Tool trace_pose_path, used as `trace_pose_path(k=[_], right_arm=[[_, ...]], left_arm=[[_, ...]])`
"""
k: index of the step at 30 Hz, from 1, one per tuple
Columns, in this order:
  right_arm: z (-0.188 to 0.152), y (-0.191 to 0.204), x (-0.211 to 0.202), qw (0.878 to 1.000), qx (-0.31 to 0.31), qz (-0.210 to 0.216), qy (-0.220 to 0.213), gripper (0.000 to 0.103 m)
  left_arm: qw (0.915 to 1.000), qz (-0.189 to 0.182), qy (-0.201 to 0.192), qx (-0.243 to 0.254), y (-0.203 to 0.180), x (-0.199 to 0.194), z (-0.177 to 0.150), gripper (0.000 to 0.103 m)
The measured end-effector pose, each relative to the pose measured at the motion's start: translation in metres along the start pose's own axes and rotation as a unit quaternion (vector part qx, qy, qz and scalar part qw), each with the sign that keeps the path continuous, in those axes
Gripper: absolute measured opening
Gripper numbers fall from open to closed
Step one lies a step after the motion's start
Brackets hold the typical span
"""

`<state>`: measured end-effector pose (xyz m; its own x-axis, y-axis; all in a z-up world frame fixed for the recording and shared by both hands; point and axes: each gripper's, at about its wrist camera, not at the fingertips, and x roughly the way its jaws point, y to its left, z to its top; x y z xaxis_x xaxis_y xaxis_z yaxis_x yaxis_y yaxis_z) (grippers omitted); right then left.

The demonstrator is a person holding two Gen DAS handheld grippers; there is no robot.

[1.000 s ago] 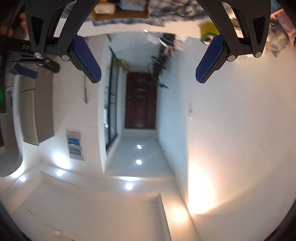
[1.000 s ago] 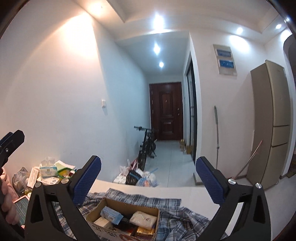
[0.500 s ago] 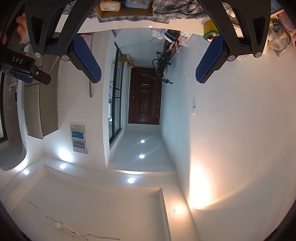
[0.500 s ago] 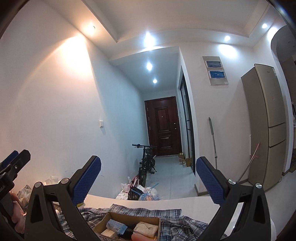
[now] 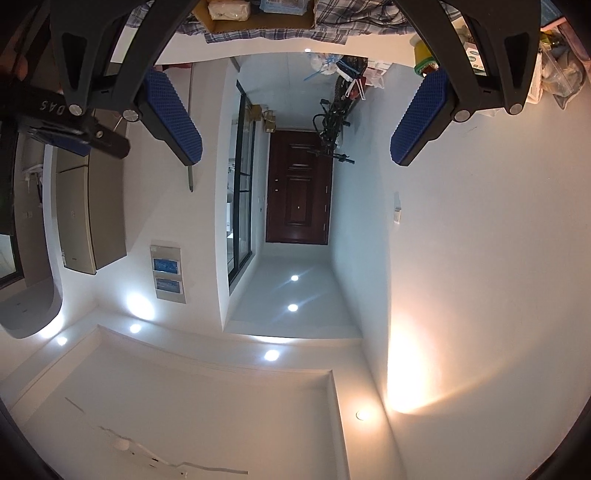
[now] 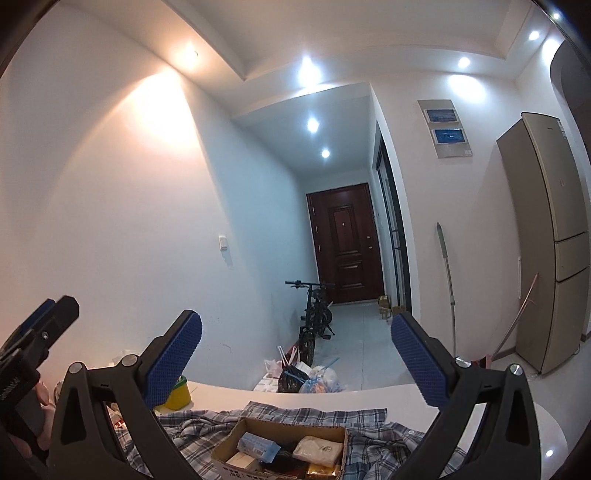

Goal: Organize objects

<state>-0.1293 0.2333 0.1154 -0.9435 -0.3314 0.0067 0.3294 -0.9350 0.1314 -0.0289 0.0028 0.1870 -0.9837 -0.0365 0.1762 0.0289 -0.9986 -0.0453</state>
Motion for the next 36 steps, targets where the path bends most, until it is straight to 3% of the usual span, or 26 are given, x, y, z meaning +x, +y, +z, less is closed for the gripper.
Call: trace_pose_path(k=[9,16,22,26,30,33,36], right_arm=[[-0.004,0.000,-0.018,0.999,-0.033,-0.019,0.014,0.102],[-0.024,0.010,-0.040,0.998,-0.046,0.000,0.036,0.102],[-0.039,0.027,-0.077,0.997,-0.075,0.008,0.025,0.102],[-0.048,0.028,-0.092,0.998,-0.065,-0.007,0.015,0.102],[-0.070,0.036,-0.095,0.996,-0.078,-0.024,0.020,0.102],[-0.089,0.042,-0.100,0.993,-0.099,-0.056,-0.008,0.102],[-0.107,0.042,-0.096,0.992,-0.100,-0.079,-0.010,0.102]], left_arm=[[0.9998,0.009,0.009,0.017,0.007,-0.018,0.004,0.103],[0.9988,0.003,0.041,0.024,0.010,-0.045,-0.018,0.103],[0.9968,-0.024,0.076,-0.011,0.021,-0.070,-0.039,0.103],[0.9963,-0.038,0.074,-0.017,0.023,-0.085,-0.054,0.103],[0.9923,-0.109,0.051,-0.030,0.024,-0.097,-0.073,0.103],[0.9928,-0.098,0.065,-0.022,0.022,-0.095,-0.091,0.103],[0.9928,-0.083,0.085,-0.014,0.025,-0.087,-0.111,0.103]])
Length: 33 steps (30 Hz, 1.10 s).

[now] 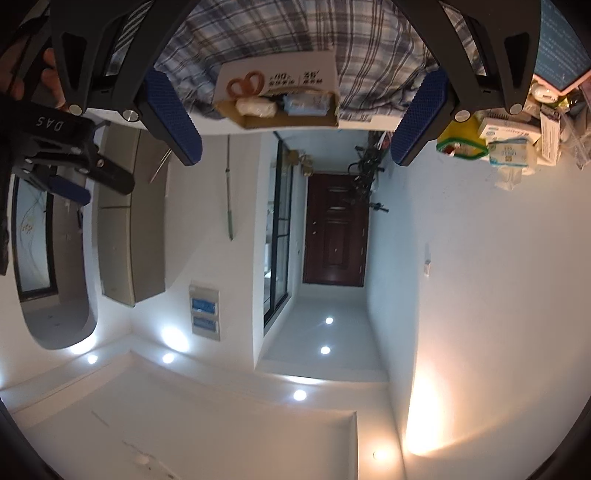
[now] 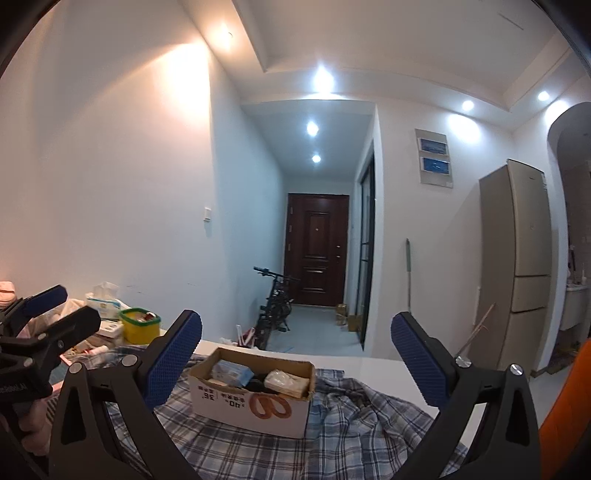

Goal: Organize objects

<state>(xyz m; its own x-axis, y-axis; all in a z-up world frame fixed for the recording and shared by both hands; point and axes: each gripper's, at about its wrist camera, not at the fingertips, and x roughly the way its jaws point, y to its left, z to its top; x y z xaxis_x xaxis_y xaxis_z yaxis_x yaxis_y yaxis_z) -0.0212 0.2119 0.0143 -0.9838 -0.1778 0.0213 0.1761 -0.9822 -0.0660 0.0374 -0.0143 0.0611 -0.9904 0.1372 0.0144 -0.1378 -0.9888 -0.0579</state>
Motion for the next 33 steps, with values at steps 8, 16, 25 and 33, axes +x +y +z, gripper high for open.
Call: trace_pose_path(k=[8,16,25,33], right_arm=[[-0.052,-0.003,0.029,0.999,0.031,0.003,0.032,0.102],[-0.086,0.026,0.028,0.996,-0.059,-0.055,0.023,0.102],[-0.087,-0.013,0.040,0.995,0.026,-0.059,0.074,0.102],[-0.089,-0.010,0.041,0.996,0.025,-0.030,0.085,0.102]], left_arm=[[0.9977,0.061,0.004,0.031,0.005,0.028,-0.051,0.103],[0.9947,0.061,0.062,0.053,-0.003,0.054,-0.063,0.103],[0.9915,0.049,0.103,0.062,-0.004,0.071,-0.071,0.103],[0.9914,0.023,0.117,0.052,-0.001,0.075,-0.075,0.103]])
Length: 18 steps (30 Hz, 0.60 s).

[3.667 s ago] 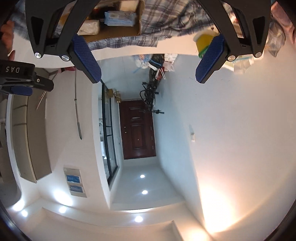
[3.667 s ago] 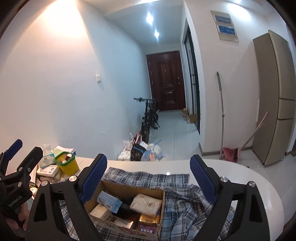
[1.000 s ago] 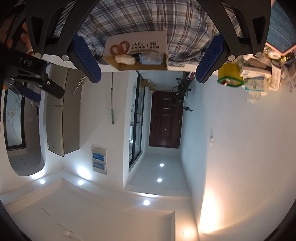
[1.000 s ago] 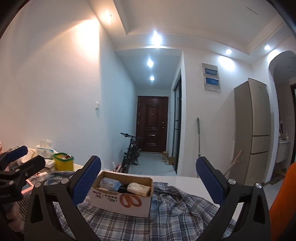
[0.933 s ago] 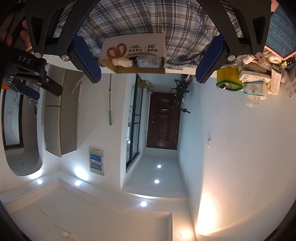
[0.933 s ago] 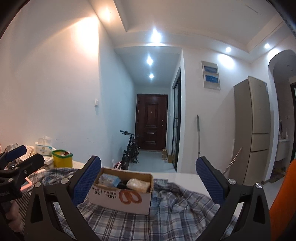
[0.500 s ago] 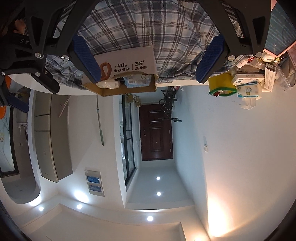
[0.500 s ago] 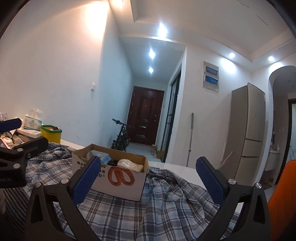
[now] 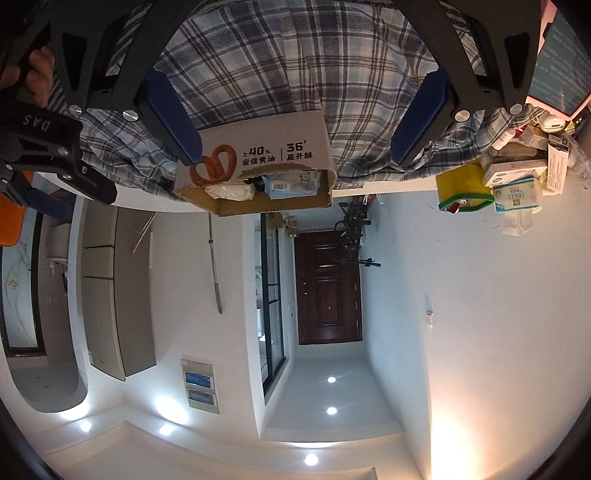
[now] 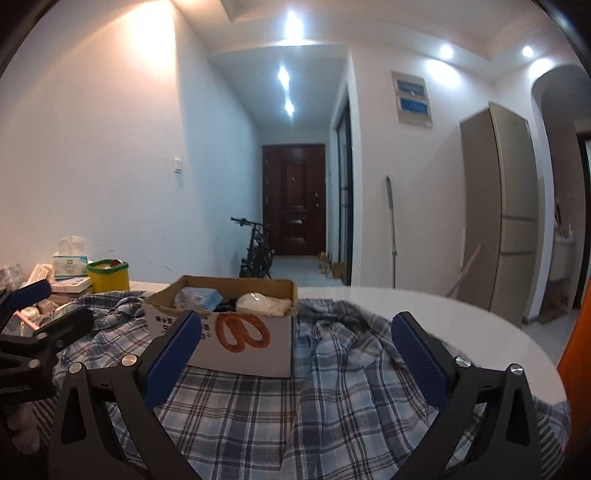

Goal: Organize objects

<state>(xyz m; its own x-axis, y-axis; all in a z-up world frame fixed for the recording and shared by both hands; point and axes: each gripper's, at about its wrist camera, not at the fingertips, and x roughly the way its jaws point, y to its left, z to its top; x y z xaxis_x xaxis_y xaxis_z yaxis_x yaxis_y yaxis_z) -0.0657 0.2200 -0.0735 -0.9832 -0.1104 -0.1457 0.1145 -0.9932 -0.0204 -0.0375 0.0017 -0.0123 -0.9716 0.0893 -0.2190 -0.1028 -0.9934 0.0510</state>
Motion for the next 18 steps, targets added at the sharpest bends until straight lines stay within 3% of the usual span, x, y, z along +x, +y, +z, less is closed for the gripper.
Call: trace_pose_path(k=[7,12,18], right_arm=[[0.001,0.020,-0.008,0.999,-0.045,0.007,-0.016,0.102],[0.002,0.008,-0.006,1.000,-0.018,0.009,-0.013,0.102],[0.002,-0.005,-0.004,1.000,0.014,0.011,-0.007,0.102]], left_arm=[[0.9999,0.006,-0.006,0.009,-0.004,-0.003,0.001,0.103],[0.9996,0.024,0.003,-0.012,0.003,0.000,0.001,0.103],[0.9994,0.029,-0.020,-0.009,0.002,-0.010,0.002,0.103]])
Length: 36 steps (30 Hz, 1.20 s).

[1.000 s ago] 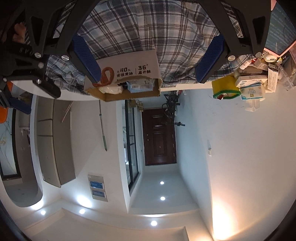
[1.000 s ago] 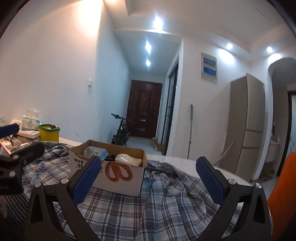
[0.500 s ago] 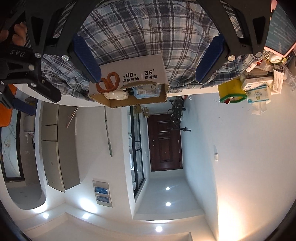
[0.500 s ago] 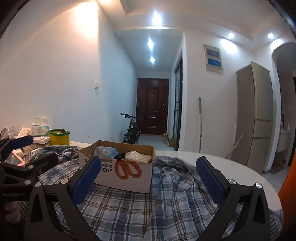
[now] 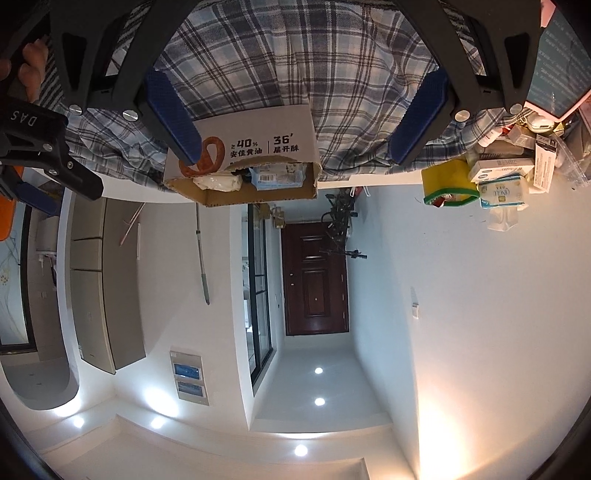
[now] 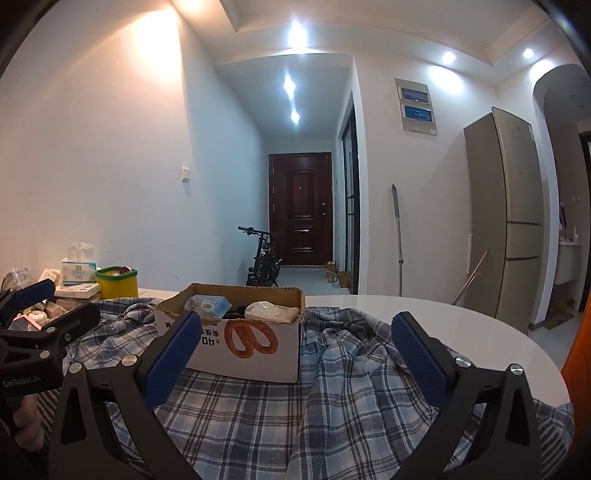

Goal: Organize objects

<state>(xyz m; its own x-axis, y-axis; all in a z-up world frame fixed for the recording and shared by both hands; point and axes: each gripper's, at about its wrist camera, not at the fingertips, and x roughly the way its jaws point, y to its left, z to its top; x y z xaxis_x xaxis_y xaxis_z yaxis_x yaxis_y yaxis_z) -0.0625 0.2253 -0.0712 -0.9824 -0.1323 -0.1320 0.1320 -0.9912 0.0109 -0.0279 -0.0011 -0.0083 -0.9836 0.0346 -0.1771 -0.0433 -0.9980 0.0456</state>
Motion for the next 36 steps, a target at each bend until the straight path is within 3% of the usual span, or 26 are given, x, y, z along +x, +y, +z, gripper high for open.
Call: trace_pose_path(k=[10,17,27,36], right_arm=[[0.000,0.001,-0.002,1.000,-0.004,-0.003,-0.005,0.102],[0.000,-0.003,0.004,1.000,0.007,-0.005,0.008,0.102],[-0.001,0.015,-0.002,0.999,-0.041,-0.005,-0.002,0.102],[-0.001,0.011,0.002,0.999,-0.031,-0.003,0.009,0.102]], left_arm=[[0.9999,0.003,0.005,0.009,-0.004,0.001,0.001,0.103],[0.9995,0.012,-0.028,0.005,-0.002,-0.013,0.003,0.103],[0.9992,0.038,-0.009,0.012,-0.003,-0.004,0.003,0.103],[0.9992,0.038,-0.006,0.008,-0.001,-0.001,0.002,0.103]])
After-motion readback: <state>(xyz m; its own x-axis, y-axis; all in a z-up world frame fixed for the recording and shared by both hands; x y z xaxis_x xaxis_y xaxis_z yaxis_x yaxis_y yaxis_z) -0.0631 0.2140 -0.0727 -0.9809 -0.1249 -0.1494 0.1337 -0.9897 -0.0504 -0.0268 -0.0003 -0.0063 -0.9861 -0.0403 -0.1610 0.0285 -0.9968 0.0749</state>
